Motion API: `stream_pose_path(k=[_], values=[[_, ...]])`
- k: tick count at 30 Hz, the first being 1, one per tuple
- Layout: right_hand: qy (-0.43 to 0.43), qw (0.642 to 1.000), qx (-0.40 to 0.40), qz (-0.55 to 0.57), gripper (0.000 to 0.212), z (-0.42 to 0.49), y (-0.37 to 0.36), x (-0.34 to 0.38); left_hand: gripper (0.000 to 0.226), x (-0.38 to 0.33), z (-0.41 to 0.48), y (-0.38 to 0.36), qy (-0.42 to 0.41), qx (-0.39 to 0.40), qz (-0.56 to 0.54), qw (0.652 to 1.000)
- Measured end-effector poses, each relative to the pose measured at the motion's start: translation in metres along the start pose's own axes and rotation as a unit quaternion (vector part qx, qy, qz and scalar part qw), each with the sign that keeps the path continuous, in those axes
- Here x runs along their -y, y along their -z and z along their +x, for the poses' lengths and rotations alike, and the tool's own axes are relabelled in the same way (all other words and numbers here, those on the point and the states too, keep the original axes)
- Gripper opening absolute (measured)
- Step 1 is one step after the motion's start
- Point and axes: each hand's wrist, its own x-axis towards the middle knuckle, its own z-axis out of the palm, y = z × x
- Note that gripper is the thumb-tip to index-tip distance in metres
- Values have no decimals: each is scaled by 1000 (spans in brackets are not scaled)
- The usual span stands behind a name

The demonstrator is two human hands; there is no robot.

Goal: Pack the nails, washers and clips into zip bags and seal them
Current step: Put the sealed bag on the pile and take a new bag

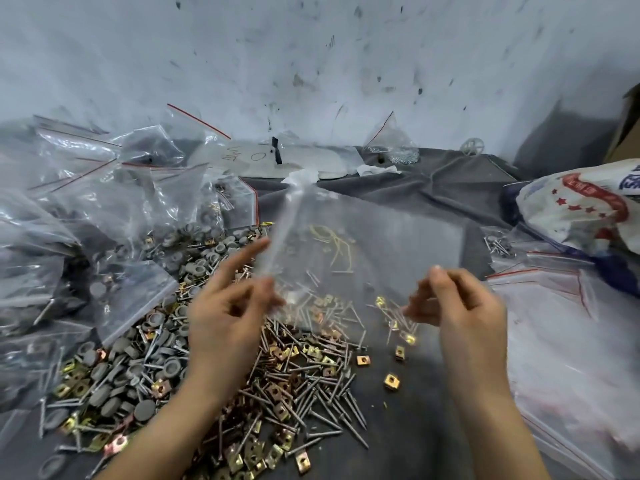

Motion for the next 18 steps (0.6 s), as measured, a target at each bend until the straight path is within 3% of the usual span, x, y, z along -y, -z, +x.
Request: stream_pose_path(k=[3,6,7,10,14,18], values=[[14,990,-10,-138,19,15,0,-27,29,9,12,10,88,-124,-45,987],[7,951,128,-282,10,16,-17,-54,24,14,19,18,80,-179,-53,979],[6,930,168,-326,16,16,-23,-60,20,14,20,20,71,-184,-43,980],[16,880,236,-412,34,25,-40,-67,16,10,24,23,22,-154,-12,988],[-23,827,311,-468,35,43,-56,-60,12,-2,39,35,-58,-91,68,992],[-34,761,402,-508,34,53,-62,-52,17,-30,66,53,-83,-35,87,992]])
